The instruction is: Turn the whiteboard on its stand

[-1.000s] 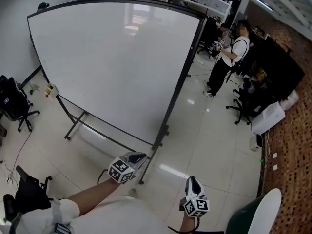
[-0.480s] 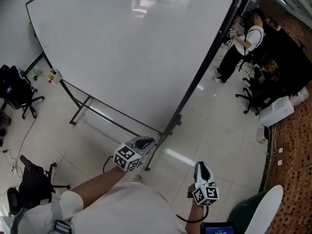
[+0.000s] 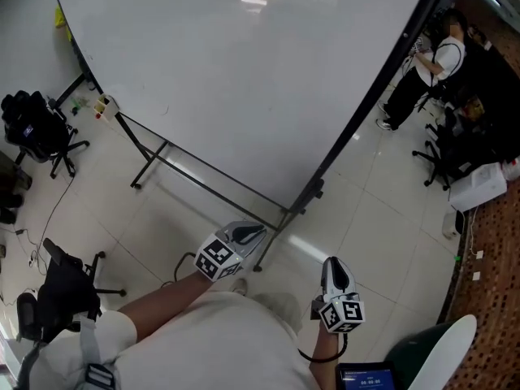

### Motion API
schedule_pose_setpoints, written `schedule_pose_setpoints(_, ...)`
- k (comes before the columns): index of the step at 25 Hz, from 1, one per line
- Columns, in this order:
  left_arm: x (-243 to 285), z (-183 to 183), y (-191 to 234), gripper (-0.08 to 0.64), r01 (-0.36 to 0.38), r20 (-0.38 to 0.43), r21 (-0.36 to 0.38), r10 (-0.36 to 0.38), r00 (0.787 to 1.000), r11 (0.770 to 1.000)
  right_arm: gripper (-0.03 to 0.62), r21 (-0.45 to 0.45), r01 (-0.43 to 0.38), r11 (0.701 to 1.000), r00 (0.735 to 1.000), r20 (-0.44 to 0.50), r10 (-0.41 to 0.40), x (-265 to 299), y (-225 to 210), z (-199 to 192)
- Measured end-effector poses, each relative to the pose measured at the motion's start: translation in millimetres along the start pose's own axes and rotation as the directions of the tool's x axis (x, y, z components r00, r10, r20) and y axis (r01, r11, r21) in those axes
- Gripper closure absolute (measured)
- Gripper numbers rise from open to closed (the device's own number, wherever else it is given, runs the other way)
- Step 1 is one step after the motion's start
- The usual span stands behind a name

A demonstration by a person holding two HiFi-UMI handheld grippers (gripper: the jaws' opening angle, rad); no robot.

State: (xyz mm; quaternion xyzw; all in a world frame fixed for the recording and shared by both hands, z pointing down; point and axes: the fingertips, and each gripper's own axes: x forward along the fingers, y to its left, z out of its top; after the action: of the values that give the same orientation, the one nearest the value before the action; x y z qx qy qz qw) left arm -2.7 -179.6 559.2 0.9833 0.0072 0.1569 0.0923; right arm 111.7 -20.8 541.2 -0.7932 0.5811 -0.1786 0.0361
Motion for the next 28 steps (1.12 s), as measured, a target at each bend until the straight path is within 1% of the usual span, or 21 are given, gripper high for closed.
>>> schedule_pose_setpoints(3, -3.0, -3.3, 2.4, 0.506, -0.041, 0.001, -0.005, 0.041, 0.999, 0.999, 0.554, 0.0, -0.039, 0.999, 0.999, -0.022, 0.039, 6.9, -2.5, -7.5)
schedule_pose_setpoints(7, -5.1, -9.8, 6.2, 0.506, -0.104, 0.004, -0.046, 0.105, 0.994, 0.993, 0.554, -0.02, -0.097, 0.995, 0.994, -0.049, 0.096, 18.0, -7.8, -6.0)
schedule_pose_setpoints(10, -3.5, -8.5, 6.0, 0.506, -0.142, 0.013, -0.072, 0.144, 0.99, 0.987, 0.554, -0.052, -0.141, 0.989, 0.989, -0.061, 0.137, 28.0, -14.1, 5.7)
schedule_pose_setpoints(13, 5.4, 3.4, 8.7, 0.506, -0.176, 0.028, -0.083, 0.179, 0.983, 0.981, 0.555, -0.089, -0.185, 0.979, 0.982, -0.062, 0.179, 41.7, -22.9, 30.8)
schedule_pose_setpoints(16, 21.8, 14.7, 5.9, 0.506, -0.199, 0.034, -0.09, 0.203, 0.979, 0.976, 0.555, -0.115, -0.213, 0.97, 0.977, -0.05, 0.208, 46.1, -37.3, 55.3)
schedule_pose_setpoints(20, 41.2, 32.4, -5.7, 0.506, -0.218, 0.041, -0.096, 0.222, 0.974, 0.971, 0.554, -0.117, -0.241, 0.963, 0.97, -0.045, 0.238, 46.3, -57.6, 70.6)
schedule_pose_setpoints(23, 53.4, 44.7, -15.2, 0.505, -0.229, 0.048, -0.081, 0.233, 0.971, 0.97, 0.554, -0.11, -0.263, 0.959, 0.965, -0.045, 0.259, 47.1, -71.6, 72.9)
schedule_pose_setpoints(28, 67.1, 45.8, -27.4, 0.505, -0.259, 0.025, -0.081, 0.262, 0.965, 0.962, 0.546, -0.08, -0.304, 0.949, 0.952, -0.055, 0.3, 45.6, -88.3, 65.3)
